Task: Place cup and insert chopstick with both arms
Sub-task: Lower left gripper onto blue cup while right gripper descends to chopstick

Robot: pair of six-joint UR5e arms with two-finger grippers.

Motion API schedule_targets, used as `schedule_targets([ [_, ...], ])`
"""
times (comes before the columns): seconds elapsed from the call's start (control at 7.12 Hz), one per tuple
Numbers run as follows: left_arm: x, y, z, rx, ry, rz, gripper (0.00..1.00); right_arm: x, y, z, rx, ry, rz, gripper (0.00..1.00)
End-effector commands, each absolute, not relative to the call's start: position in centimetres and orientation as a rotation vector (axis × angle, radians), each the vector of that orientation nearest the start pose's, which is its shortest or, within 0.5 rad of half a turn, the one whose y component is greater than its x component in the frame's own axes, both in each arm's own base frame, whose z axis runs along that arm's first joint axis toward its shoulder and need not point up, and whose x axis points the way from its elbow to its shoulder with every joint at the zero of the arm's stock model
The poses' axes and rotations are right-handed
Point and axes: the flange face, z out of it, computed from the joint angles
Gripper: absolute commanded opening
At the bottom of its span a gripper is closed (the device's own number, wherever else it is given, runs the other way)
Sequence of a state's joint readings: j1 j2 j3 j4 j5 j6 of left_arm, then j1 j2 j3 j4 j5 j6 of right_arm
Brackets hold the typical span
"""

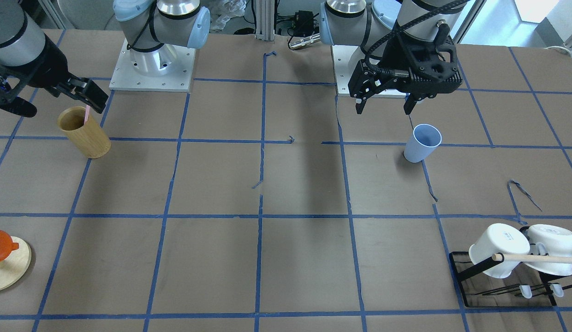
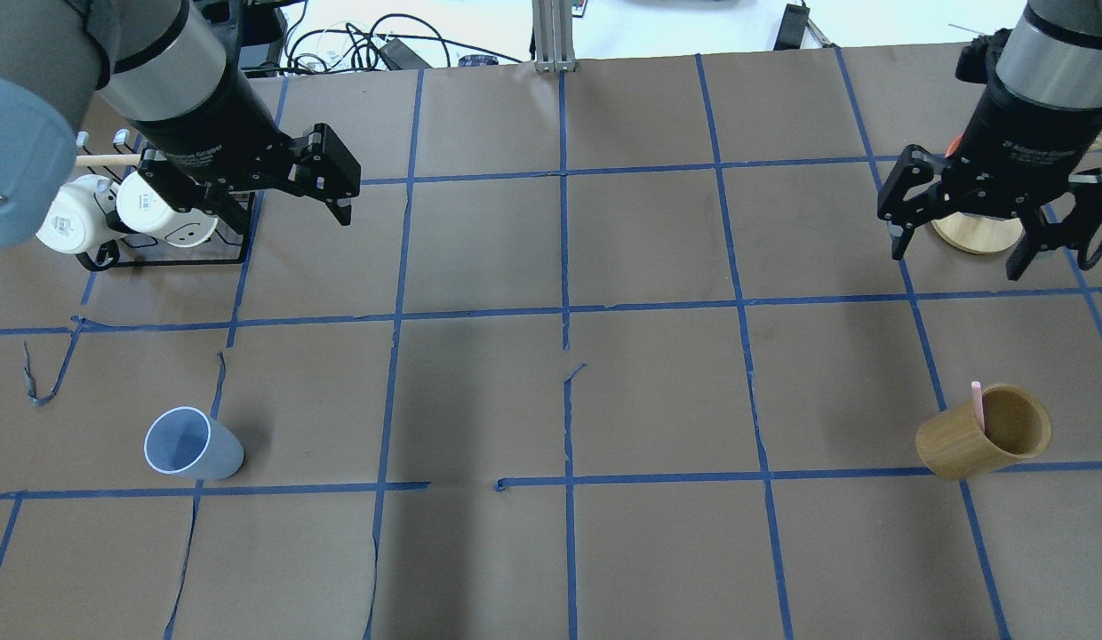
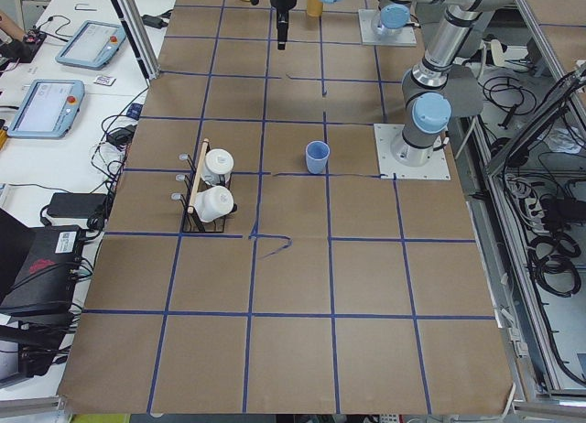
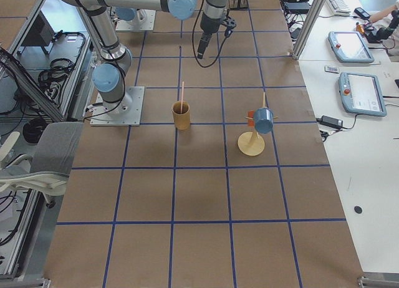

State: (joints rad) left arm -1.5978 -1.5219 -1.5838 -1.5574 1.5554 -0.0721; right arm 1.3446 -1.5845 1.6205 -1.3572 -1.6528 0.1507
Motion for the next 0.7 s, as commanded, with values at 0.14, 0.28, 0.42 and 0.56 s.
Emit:
schedule_targets([
  [0.14,-14.6,-46.8,48.0,-0.046,3.148,0.041,1.0,-1.1,-45.3,38.9,0.664,3.069,0.649,1.0],
  [0.28,-13.8,-45.6,45.6,0.079,3.115,0.112,1.0,-3.4,-44.4,37.3,0.71,3.052,0.725,0.95],
  [0.42,-12.4,-45.1,43.7,0.122,3.083,0.165,1.0,-5.2,-43.9,35.0,0.761,3.001,0.806,0.8],
  [0.56,-9.6,-45.2,41.6,0.197,3.089,0.223,1.0,-5.4,-43.5,34.0,0.793,2.98,0.84,0.64],
])
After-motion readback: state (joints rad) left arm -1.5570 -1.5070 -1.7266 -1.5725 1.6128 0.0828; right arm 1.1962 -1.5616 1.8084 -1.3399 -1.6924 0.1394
